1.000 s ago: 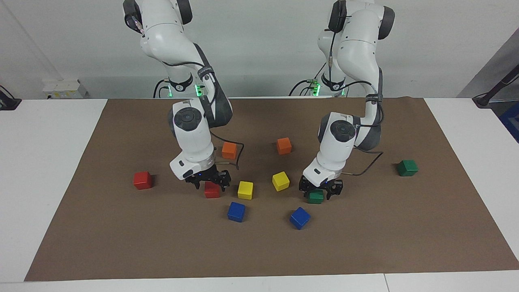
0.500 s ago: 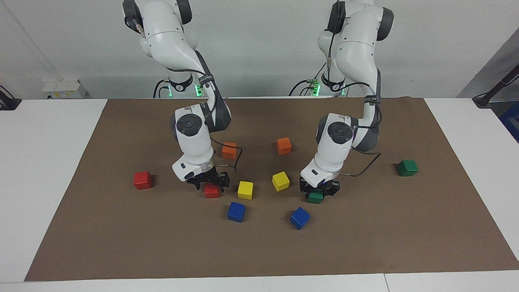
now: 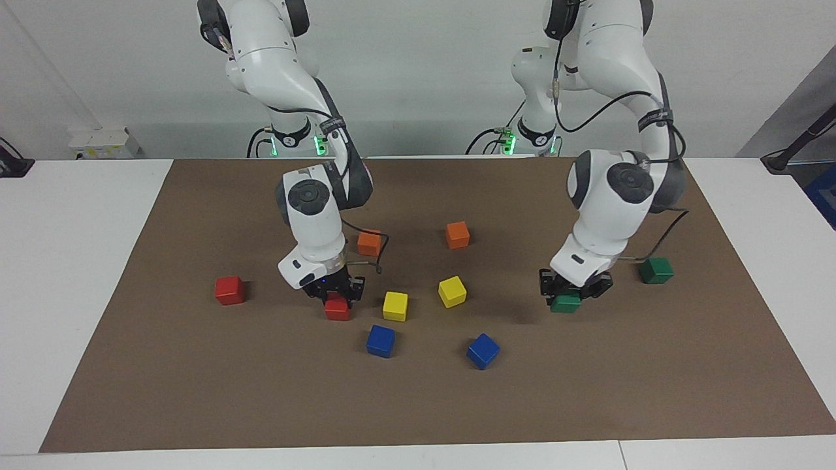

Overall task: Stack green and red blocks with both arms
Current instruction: 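Carry the green block to the first green while the right gripper carries red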

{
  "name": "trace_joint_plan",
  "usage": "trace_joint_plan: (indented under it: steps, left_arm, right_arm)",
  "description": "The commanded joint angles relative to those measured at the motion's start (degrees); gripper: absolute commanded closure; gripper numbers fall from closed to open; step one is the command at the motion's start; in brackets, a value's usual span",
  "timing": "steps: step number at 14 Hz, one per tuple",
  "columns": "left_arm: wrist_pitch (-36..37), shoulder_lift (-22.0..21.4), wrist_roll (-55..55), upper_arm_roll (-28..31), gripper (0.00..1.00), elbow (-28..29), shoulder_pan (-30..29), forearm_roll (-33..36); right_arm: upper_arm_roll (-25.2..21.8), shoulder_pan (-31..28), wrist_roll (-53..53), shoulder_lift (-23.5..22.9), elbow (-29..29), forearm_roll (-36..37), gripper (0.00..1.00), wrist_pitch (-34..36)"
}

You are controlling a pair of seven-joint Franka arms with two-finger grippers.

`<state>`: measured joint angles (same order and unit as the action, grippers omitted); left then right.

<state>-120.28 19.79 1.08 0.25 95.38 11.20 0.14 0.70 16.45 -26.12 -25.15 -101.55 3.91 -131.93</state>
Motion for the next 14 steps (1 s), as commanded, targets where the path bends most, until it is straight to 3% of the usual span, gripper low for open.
trace_joint_plan:
  steps: [1, 3, 5, 9, 14]
  left_arm:
    - [0.22, -6.68, -8.08, -0.17, 1.0, 8.66, -5.02, -0.85]
    - [0.13, -9.32, -15.9, -0.34, 1.0, 11.57, -10.03, -0.85]
    - [0.13, -10.82, -21.27, -0.34, 1.0, 13.07, -14.51, -0.93]
    - [-1.09, -11.97, -24.11, -0.34, 1.0, 15.52, -21.2, -1.11]
    - [-12.33, -13.56, -24.2, -0.34, 1.0, 23.43, -24.9, -3.57]
  right_arm:
    - [0.35, -1.76, 4.65, 0.98, 8.53, 0.84, 1.0, 10.17]
    - [0.35, -5.44, 12.19, 1.33, 9.53, 0.84, 1.0, 11.78]
    - [0.35, -8.7, 17.83, 3.87, 6.82, 0.66, 1.0, 12.05]
    - [0.35, -16.6, 29.96, 8.36, 3.64, 0.4, 1.0, 14.23]
    - [0.35, -21.71, 34.81, 13.37, -3.2, -0.39, 1.0, 14.69]
